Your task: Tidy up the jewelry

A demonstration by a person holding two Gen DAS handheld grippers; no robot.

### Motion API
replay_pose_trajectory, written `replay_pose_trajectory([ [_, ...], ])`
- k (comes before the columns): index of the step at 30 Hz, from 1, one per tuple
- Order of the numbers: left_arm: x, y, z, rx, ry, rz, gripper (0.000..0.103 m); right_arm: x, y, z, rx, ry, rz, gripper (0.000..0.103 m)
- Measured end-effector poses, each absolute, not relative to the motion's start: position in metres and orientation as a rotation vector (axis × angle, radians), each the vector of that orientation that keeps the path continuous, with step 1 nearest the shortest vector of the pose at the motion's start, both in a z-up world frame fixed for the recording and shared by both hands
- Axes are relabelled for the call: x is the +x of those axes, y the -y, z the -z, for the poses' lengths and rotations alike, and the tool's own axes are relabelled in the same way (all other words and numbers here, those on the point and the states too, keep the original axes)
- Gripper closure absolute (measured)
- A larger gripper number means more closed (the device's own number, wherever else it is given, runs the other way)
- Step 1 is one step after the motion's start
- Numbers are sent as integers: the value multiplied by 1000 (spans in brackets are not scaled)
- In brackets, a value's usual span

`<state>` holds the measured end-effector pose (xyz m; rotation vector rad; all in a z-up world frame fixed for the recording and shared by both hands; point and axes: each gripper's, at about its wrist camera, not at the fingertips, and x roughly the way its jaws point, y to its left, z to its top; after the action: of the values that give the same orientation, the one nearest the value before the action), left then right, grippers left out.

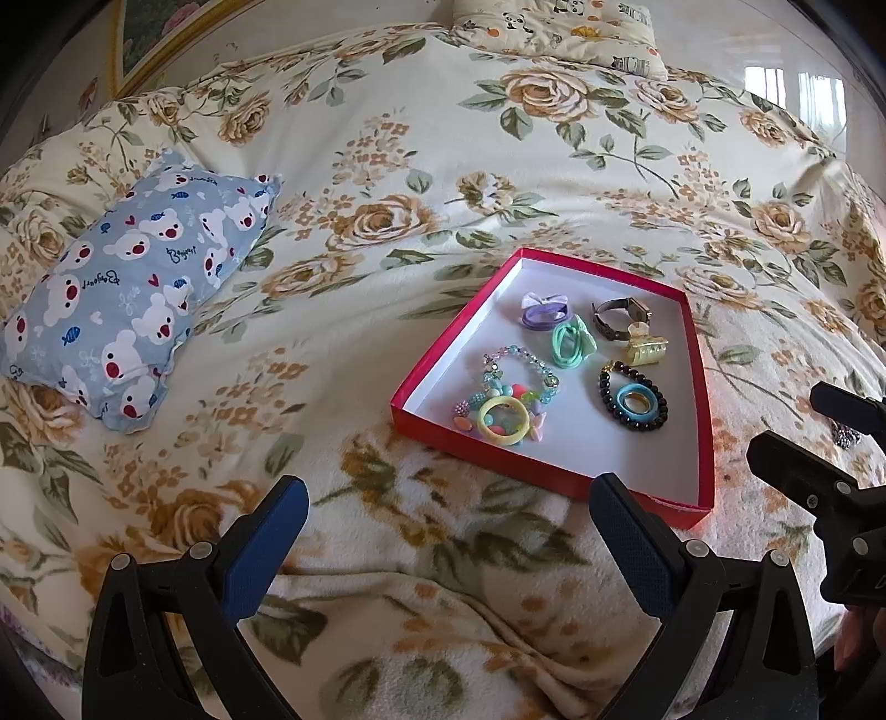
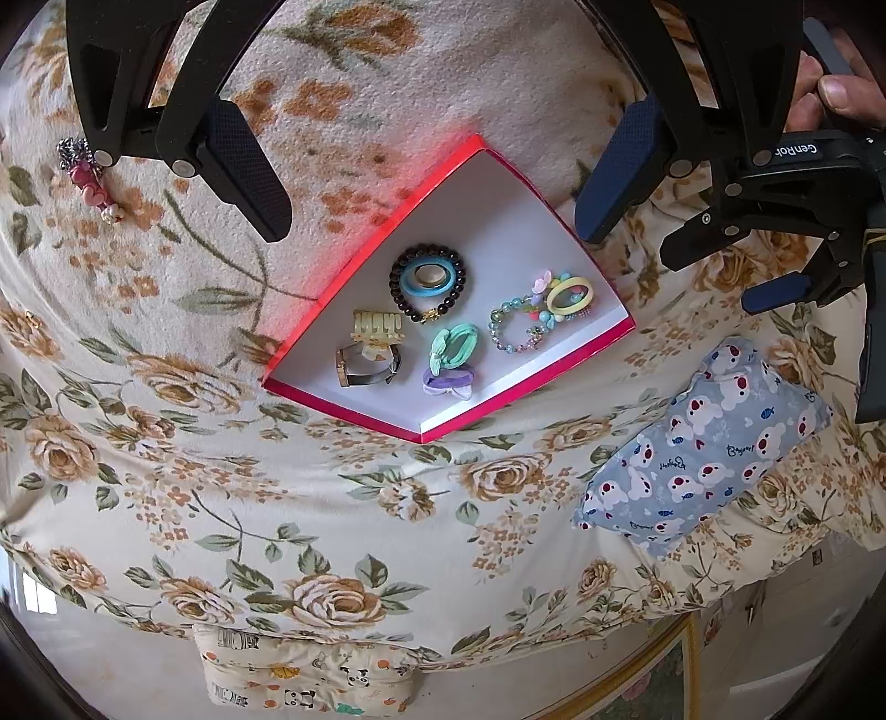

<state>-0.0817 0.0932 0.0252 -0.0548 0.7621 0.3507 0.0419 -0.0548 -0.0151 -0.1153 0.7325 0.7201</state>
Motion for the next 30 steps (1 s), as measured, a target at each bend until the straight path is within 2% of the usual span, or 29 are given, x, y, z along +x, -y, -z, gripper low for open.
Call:
replay_pose_trajectory([
  [30, -76, -92, -25, -60, -769, -325, 1, 41, 56, 11, -106, -737, -724, 0],
])
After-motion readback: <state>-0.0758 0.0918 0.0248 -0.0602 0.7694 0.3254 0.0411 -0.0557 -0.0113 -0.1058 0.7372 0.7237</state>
